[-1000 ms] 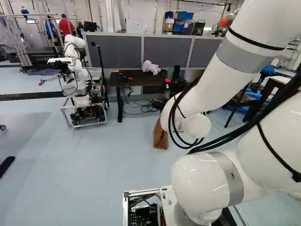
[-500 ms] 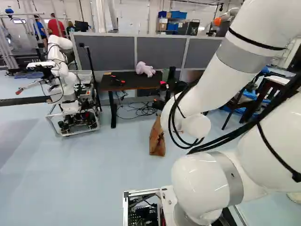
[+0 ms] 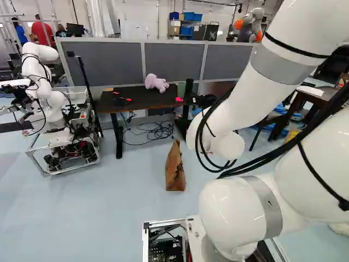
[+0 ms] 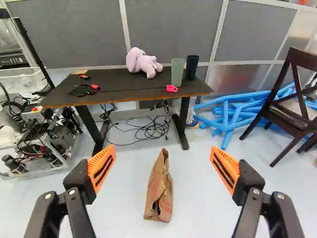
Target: Pick up the bag on the ground and place it on the table
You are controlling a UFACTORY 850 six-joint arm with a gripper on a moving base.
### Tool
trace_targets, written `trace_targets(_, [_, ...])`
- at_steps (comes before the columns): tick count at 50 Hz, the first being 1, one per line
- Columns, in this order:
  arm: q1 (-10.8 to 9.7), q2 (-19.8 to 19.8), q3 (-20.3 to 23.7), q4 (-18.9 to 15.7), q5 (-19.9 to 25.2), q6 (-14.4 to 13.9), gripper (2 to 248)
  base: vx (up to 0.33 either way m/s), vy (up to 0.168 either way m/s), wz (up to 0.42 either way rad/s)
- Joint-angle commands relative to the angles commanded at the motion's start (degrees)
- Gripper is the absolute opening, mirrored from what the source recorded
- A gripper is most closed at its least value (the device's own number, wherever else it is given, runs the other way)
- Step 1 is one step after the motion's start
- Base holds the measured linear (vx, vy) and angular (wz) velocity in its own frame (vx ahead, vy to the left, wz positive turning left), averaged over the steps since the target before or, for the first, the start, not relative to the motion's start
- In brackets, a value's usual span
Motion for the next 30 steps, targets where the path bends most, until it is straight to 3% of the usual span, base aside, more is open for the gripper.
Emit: trace_targets(30, [0.0,-1.2,-1.01,0.0,0.0,0.0,247,0.16,0.0,-0.008])
